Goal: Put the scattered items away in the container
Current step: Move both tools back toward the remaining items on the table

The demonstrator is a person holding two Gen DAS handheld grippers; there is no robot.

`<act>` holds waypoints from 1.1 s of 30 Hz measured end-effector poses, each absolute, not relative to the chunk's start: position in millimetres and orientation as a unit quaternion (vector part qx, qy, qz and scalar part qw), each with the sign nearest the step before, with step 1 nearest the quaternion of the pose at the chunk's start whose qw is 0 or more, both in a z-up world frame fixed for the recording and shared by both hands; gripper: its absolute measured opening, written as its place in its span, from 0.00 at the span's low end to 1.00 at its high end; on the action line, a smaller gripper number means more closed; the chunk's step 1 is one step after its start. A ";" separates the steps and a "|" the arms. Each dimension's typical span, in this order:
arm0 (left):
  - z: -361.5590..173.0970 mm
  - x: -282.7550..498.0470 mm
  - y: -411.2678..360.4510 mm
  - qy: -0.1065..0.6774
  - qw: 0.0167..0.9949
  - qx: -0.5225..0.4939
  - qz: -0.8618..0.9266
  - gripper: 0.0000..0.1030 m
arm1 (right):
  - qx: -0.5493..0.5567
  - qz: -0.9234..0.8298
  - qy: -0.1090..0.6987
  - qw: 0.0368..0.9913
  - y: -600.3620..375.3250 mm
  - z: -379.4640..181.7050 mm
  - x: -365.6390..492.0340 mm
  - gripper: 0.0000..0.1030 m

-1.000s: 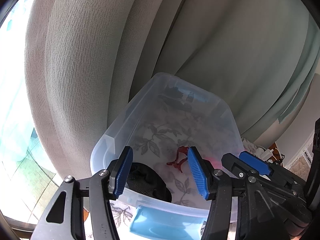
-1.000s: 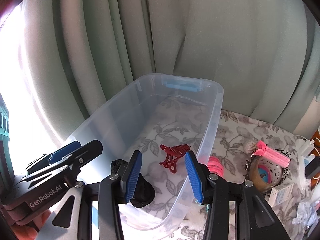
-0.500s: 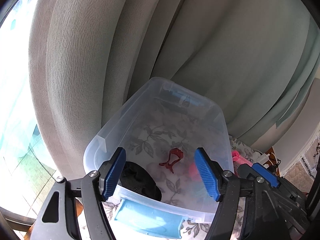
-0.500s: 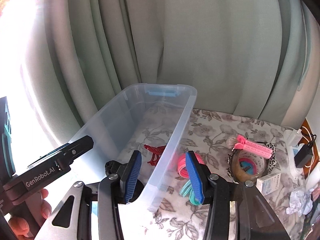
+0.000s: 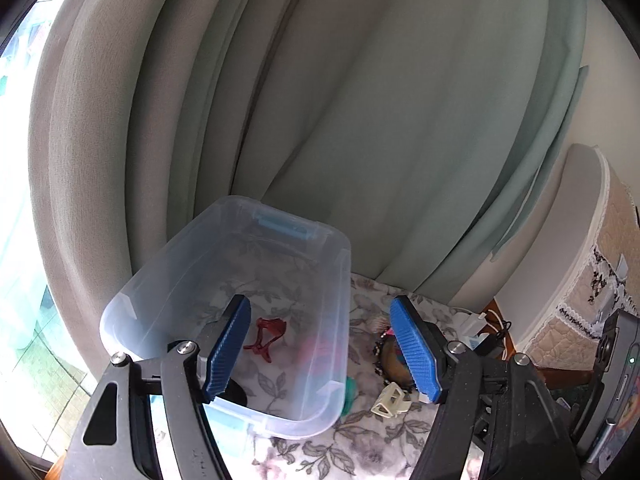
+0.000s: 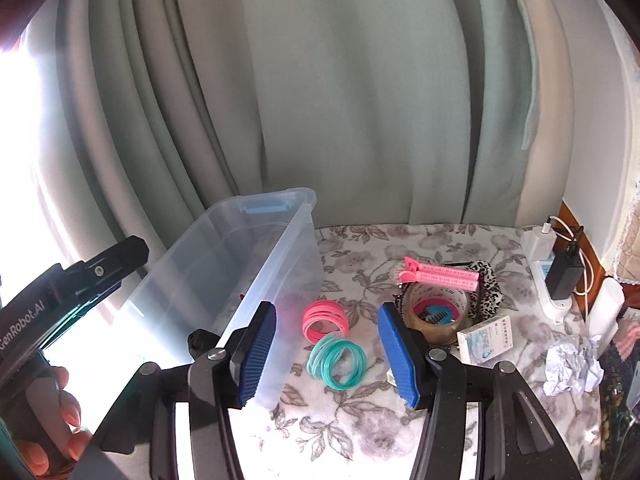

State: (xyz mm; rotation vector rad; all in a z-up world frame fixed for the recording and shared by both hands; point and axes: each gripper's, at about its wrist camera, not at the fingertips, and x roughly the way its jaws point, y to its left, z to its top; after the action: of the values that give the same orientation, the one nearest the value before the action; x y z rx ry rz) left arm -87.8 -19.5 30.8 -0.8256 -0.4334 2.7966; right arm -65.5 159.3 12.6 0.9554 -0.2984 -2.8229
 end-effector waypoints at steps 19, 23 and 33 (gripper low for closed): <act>-13.7 -75.5 107.2 -0.048 0.219 -0.331 0.917 0.74 | 0.313 -0.917 -0.224 -0.106 318.2 6.6 3.4 0.61; -38.5 -83.9 124.0 -0.001 0.196 -0.359 0.912 0.74 | 0.323 -0.901 -0.253 -0.143 355.2 -12.7 11.1 0.61; -89.6 -106.2 141.3 0.028 0.177 -0.421 0.889 0.74 | 0.364 -0.870 -0.277 -0.184 392.8 -55.7 12.3 0.61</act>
State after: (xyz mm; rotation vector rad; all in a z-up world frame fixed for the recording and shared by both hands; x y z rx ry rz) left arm -106.2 141.3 -89.6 -1.1924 0.0784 2.5154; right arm 12.3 392.8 -55.7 1.3016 -0.9901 -3.1067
